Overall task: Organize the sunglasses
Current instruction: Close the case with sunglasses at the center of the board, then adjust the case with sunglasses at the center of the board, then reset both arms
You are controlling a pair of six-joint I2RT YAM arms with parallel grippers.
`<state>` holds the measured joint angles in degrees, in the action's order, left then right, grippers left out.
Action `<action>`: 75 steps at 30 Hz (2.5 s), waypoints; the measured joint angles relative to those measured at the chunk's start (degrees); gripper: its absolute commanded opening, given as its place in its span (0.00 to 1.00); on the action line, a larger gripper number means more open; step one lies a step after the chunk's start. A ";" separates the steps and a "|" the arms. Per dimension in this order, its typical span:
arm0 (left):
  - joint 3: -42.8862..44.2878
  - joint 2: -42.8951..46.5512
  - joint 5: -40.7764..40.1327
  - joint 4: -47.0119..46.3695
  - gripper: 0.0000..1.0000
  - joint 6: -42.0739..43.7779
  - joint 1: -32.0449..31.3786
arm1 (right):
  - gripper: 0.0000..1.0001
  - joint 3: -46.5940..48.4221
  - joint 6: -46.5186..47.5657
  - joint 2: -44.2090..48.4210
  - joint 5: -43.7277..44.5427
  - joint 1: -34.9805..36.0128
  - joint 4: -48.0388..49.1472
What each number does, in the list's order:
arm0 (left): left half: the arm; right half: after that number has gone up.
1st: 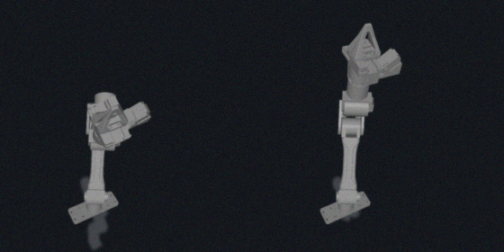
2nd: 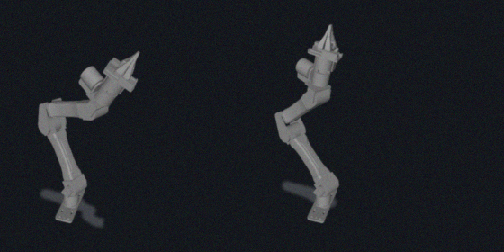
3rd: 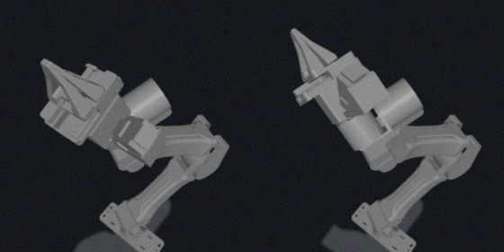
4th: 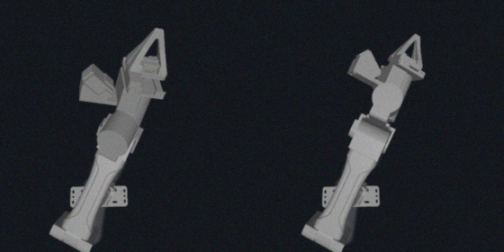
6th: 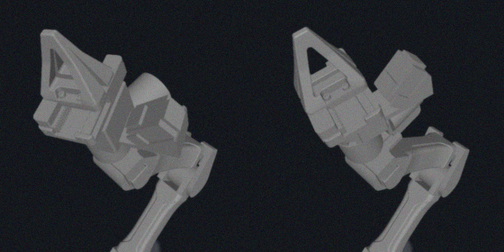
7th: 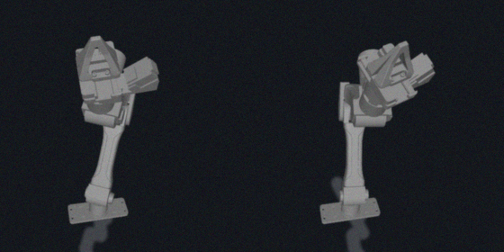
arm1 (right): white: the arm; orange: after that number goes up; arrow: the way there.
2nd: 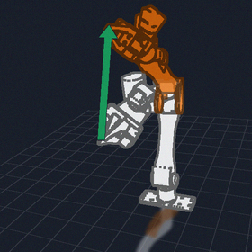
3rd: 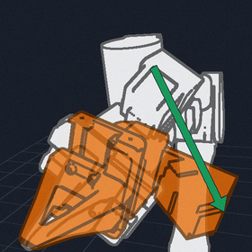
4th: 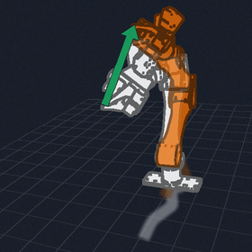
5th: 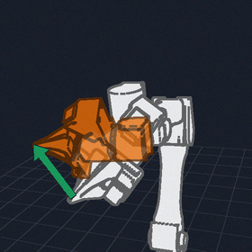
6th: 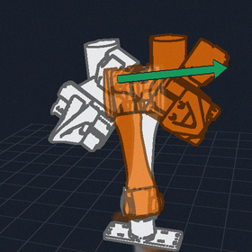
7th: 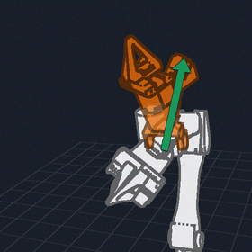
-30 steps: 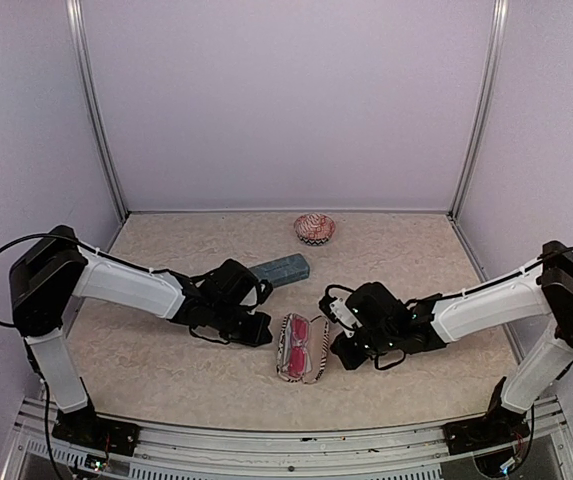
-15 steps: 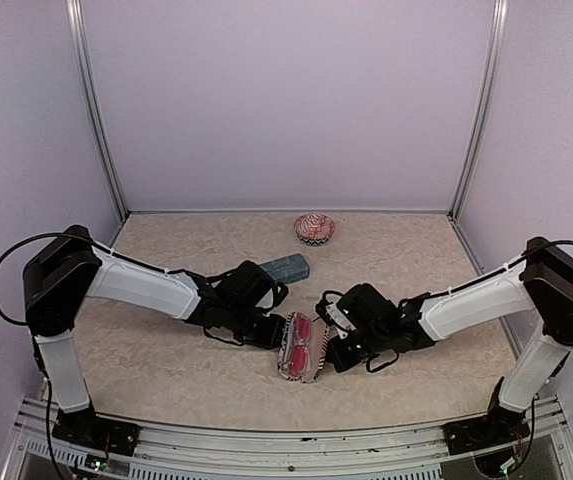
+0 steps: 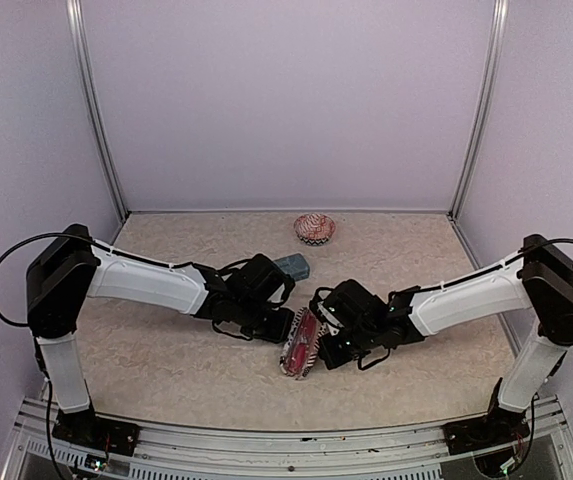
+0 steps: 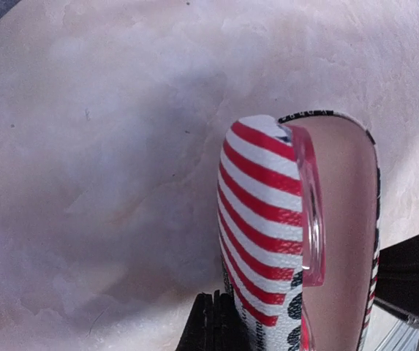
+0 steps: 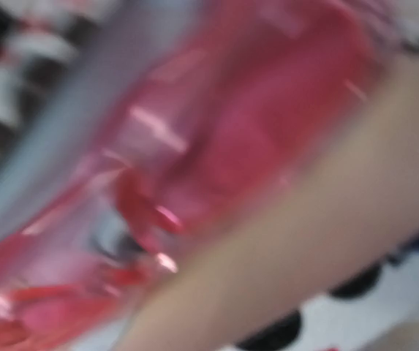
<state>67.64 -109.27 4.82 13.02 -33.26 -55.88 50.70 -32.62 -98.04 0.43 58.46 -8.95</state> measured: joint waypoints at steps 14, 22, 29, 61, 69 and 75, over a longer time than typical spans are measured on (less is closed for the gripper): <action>3.23 -0.96 0.26 -2.12 0.00 0.00 -2.36 | 0.00 2.16 -1.16 -0.26 -0.20 1.75 -1.05; 3.23 -0.96 -0.52 -2.16 0.00 0.07 -2.43 | 0.00 0.81 -1.62 0.79 1.53 1.75 0.26; 2.80 -0.70 -0.85 -2.25 0.00 0.07 -2.40 | 0.00 -0.74 -2.23 1.86 3.34 1.75 1.79; -8.20 17.64 -2.49 -1.86 0.00 0.52 4.46 | 0.04 -7.93 -1.55 15.32 10.40 -1.20 9.60; -9.55 24.28 -4.22 -1.27 0.16 1.66 7.37 | 0.23 -10.88 1.09 23.08 14.82 -3.67 10.64; -9.79 29.49 -6.36 0.81 0.42 3.04 10.23 | 0.39 -11.37 4.09 27.32 18.56 -5.31 10.73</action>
<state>57.84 -79.79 -1.54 13.82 -30.22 -45.65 39.33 -28.53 -70.72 18.98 53.15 1.78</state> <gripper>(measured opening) 0.288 0.306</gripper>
